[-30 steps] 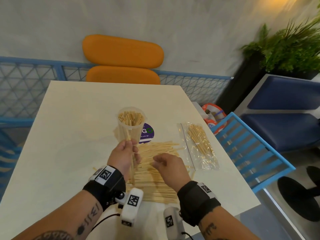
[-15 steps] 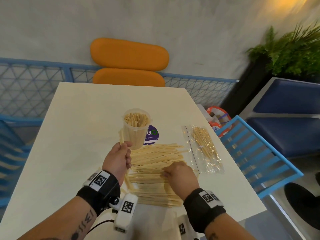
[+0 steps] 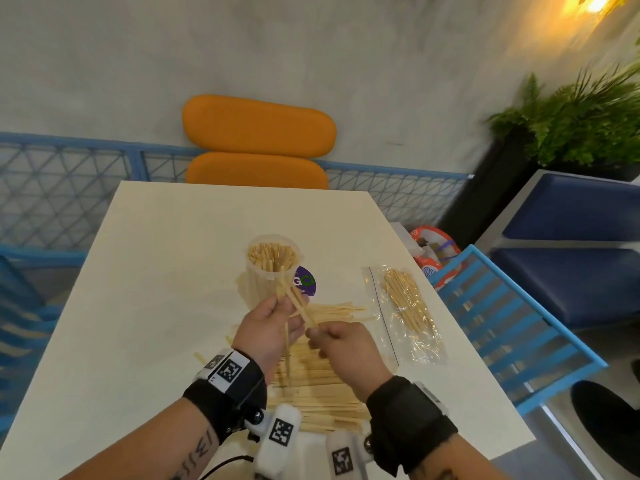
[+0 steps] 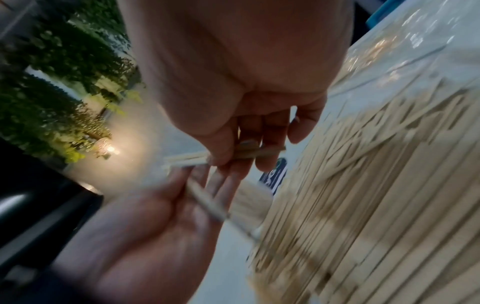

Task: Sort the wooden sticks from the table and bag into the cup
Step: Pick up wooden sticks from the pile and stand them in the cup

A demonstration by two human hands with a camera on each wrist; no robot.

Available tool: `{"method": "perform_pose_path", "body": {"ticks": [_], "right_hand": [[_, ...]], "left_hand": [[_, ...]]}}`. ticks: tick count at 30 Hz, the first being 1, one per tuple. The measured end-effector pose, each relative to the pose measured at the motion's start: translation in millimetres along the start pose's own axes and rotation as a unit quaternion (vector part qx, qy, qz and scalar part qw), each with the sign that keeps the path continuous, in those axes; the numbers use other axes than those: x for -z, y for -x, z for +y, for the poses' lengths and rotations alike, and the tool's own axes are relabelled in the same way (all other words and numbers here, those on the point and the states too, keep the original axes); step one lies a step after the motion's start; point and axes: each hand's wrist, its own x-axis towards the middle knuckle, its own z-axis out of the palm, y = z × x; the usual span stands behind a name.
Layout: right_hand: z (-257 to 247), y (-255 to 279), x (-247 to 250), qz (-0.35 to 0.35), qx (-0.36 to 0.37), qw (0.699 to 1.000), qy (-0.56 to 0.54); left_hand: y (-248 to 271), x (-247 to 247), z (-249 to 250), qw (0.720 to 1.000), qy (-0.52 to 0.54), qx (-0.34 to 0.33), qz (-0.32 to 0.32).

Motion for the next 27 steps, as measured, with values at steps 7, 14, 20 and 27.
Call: {"method": "perform_pose_path", "body": {"ticks": [7, 14, 20, 27], "right_hand": [[-13, -2, -5, -0.042, 0.025, 0.999, -0.005], [-8, 0, -4, -0.191, -0.089, 0.944, -0.253], [-18, -7, 0, -0.207, -0.059, 0.961, -0.172], [-9, 5, -4, -0.245, -0.106, 0.935, -0.232]], "left_hand": [[-2, -15, 7, 0.998, -0.062, -0.018, 0.003], [-12, -25, 23, 0.995, -0.029, -0.09, 0.039], [-8, -26, 19, 0.974, -0.202, -0.1, -0.009], [-9, -20, 23, 0.969, -0.178, -0.168, 0.016]]}}
